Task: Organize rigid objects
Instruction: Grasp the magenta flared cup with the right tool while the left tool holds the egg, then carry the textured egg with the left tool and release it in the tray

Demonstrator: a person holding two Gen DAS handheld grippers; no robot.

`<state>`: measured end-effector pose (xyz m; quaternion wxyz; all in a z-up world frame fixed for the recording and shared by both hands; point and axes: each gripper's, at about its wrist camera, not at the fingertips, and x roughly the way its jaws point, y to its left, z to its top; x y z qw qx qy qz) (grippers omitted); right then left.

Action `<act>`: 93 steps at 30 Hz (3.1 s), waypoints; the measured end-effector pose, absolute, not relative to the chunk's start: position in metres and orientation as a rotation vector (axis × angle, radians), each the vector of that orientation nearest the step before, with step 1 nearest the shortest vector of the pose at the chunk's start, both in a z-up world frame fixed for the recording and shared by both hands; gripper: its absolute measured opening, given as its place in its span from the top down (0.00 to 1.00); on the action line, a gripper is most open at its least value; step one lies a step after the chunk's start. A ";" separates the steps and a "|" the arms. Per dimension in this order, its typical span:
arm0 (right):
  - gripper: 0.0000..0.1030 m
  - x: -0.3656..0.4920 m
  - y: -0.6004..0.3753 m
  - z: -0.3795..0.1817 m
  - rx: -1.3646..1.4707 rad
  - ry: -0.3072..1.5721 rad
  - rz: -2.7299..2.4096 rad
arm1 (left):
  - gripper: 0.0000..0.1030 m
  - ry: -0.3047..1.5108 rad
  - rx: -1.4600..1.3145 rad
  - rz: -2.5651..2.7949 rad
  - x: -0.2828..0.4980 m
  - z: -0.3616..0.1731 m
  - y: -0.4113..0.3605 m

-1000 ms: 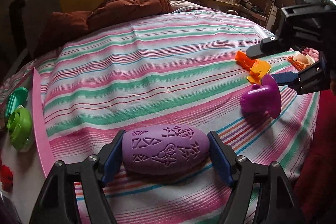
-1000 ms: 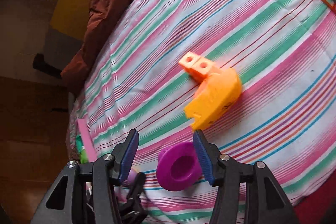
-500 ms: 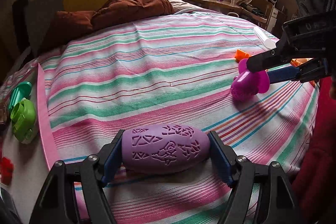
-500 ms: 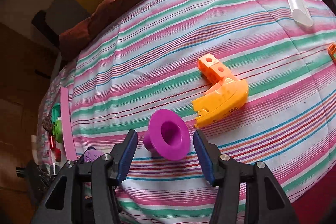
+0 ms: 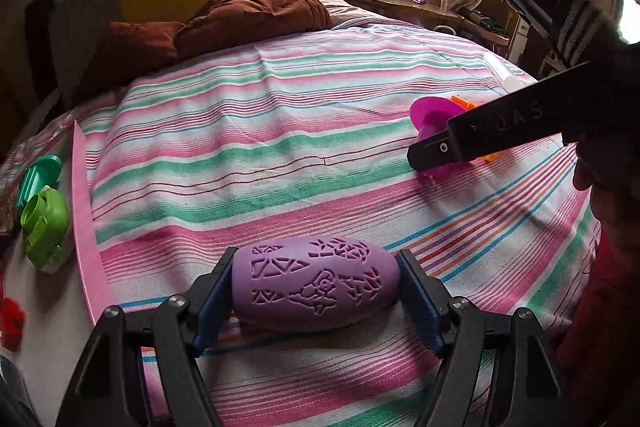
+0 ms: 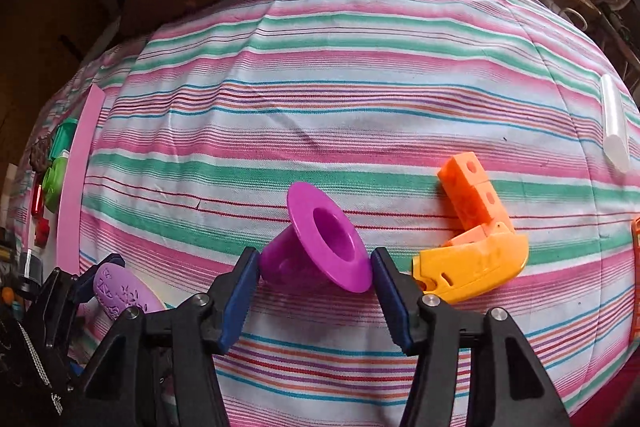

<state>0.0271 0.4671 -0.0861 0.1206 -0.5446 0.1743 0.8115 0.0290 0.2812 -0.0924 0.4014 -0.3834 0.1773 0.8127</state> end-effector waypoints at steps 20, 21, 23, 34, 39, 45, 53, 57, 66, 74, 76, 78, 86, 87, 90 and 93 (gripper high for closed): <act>0.44 0.019 0.465 -0.089 -1.563 0.411 2.362 | 0.26 0.402 -1.046 2.056 0.029 -0.082 0.278; 0.44 0.018 0.464 -0.089 -1.563 0.396 2.367 | 0.26 0.402 -1.045 2.058 0.030 -0.079 0.277; 0.44 0.018 0.464 -0.089 -1.565 0.381 2.368 | 0.26 0.403 -1.036 2.059 0.032 -0.074 0.276; 0.45 0.018 0.460 -0.090 -1.566 0.319 2.370 | 0.26 0.366 -0.969 2.101 0.042 -0.035 0.252; 0.45 0.017 0.459 -0.091 -1.564 0.309 2.369 | 0.26 0.325 -0.969 2.124 0.038 -0.022 0.236; 0.45 0.016 0.457 -0.092 -1.559 0.287 2.372 | 0.26 0.240 -0.987 2.152 0.030 -0.008 0.205; 0.45 0.016 0.455 -0.091 -1.557 0.278 2.372 | 0.26 0.055 -1.094 2.248 -0.019 -0.003 0.139; 0.45 0.016 0.455 -0.092 -1.558 0.279 2.373 | 0.26 -0.053 -1.174 2.310 -0.064 -0.008 0.103; 0.45 0.015 0.455 -0.092 -1.566 0.281 2.373 | 0.26 -0.053 -1.357 2.356 -0.145 -0.036 0.070; 0.45 0.015 0.454 -0.092 -1.566 0.280 2.373 | 0.26 -0.147 -1.522 2.262 -0.188 -0.070 0.072; 0.45 0.015 0.453 -0.092 -1.567 0.276 2.373 | 0.27 -0.081 -1.513 2.301 -0.190 -0.069 0.075; 0.45 0.015 0.452 -0.092 -1.567 0.278 2.373 | 0.26 -0.082 -1.523 2.302 -0.189 -0.067 0.077; 0.45 0.017 0.454 -0.092 -1.567 0.270 2.375 | 0.24 0.006 -1.392 2.469 -0.166 -0.037 0.064; 0.45 0.017 0.454 -0.092 -1.566 0.270 2.375 | 0.23 0.040 -1.352 2.505 -0.157 -0.032 0.063; 0.45 0.017 0.454 -0.092 -1.566 0.262 2.375 | 0.16 0.076 -1.265 2.581 -0.131 -0.021 0.057; 0.45 0.017 0.454 -0.092 -1.566 0.254 2.376 | 0.16 0.067 -1.236 2.606 -0.109 -0.017 0.048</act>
